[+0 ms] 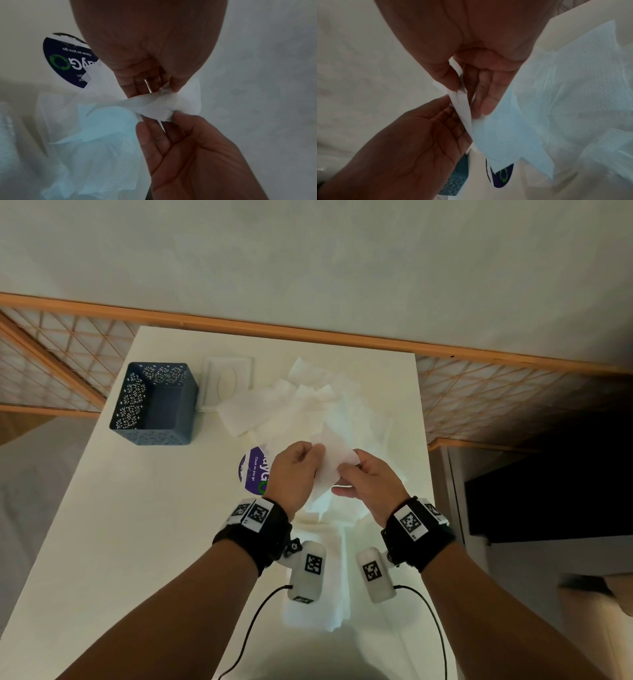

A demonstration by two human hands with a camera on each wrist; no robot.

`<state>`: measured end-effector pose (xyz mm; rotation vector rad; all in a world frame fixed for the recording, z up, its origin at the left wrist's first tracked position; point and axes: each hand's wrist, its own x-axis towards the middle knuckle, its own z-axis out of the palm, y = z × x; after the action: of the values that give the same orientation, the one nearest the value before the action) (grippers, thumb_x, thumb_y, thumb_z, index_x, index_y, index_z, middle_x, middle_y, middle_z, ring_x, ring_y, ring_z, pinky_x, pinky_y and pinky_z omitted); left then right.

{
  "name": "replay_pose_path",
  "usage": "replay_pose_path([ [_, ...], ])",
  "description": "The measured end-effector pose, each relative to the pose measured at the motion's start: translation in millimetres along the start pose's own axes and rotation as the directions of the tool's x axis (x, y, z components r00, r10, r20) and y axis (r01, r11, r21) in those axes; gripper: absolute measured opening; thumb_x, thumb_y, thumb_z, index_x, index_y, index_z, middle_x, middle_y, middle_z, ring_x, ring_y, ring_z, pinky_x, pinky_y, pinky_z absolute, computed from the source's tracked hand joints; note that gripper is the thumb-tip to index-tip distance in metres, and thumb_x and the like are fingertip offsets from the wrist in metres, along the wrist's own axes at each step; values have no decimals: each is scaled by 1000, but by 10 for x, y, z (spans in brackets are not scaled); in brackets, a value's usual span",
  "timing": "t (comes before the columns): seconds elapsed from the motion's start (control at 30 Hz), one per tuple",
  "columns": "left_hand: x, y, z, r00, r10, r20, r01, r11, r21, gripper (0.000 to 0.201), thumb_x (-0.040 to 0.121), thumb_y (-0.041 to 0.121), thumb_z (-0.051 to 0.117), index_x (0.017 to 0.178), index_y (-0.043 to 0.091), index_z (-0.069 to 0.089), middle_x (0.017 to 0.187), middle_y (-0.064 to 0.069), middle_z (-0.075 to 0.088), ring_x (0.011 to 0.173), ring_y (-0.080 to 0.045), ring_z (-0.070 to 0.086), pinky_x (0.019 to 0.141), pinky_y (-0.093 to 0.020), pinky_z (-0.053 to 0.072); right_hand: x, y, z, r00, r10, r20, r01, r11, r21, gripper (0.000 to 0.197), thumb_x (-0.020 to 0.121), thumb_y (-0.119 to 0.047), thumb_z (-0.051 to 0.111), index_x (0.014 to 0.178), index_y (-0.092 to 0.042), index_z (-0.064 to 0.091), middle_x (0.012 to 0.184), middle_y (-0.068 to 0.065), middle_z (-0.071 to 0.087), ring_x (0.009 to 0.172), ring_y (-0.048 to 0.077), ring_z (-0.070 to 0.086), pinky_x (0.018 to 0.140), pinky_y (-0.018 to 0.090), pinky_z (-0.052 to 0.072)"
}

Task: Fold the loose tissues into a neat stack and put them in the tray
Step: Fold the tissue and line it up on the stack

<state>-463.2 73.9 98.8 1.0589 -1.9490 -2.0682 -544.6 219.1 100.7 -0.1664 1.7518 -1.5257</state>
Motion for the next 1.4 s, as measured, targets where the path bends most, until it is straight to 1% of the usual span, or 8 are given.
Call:
replay_pose_path([
  [0.23,10,159,-180,996,-49,-73,40,992,-119,27,101,26,67,78,13,64,90,-17,73,89,-33,72,93,-48,62,116,-51,-151,981,69,-181,-51,994,99,20,97,-6,52,103,-12,70,98,10,75,90,27,73,86,44,63],
  [0.43,-91,381,-488,993,-70,-95,53,984,-171,25,97,19,62,74,11,55,66,-3,54,61,-19,51,63,-27,43,276,91,-328,919,246,-310,-242,969,51,14,97,-8,51,101,-6,64,84,12,65,72,26,64,75,40,64],
  [0.6,-163,540,-602,991,-94,-94,64,957,-283,15,83,32,63,87,18,60,92,-7,55,89,-21,53,84,-40,44,248,100,-370,879,165,-446,-316,904,-288,52,94,-28,64,139,-6,49,118,10,64,96,30,61,80,41,51],
  [0.8,-324,679,-578,991,-121,58,133,941,-311,18,94,31,62,81,20,58,93,-9,54,87,-25,53,81,-43,42,-45,-201,-308,932,-106,-346,-52,907,-418,59,101,-41,60,154,-21,45,158,2,46,147,21,42,108,32,36],
  [0.9,-445,747,-568,987,-81,138,125,929,-349,17,100,28,58,94,13,65,96,-9,62,90,-26,61,79,-39,50,-293,-371,-239,941,-173,-290,69,939,-336,55,100,-56,58,148,-30,54,151,-8,54,141,11,47,116,34,36],
  [1.07,-633,884,-588,982,-46,183,114,917,-382,37,93,32,61,121,7,64,113,-13,63,103,-29,63,89,-44,52,-748,-710,-69,999,-11,-49,24,965,261,47,107,-56,41,134,-26,64,123,-2,76,117,15,70,110,45,48],
  [1.23,-778,985,-637,990,-83,113,118,928,-354,34,103,28,57,121,0,65,120,-16,71,103,-30,69,82,-44,60,-1034,-747,-4,987,-157,16,149,960,237,55,91,-36,76,139,-15,60,129,11,72,120,29,68,101,50,52],
  [1.4,-928,1053,-686,991,-129,20,130,961,-246,30,100,32,60,117,9,69,122,-17,74,103,-37,74,95,-59,58,-1107,-673,-9,962,-266,-66,273,952,138,67,91,-16,76,148,-36,47,87,5,74,90,21,70,88,43,54],
])
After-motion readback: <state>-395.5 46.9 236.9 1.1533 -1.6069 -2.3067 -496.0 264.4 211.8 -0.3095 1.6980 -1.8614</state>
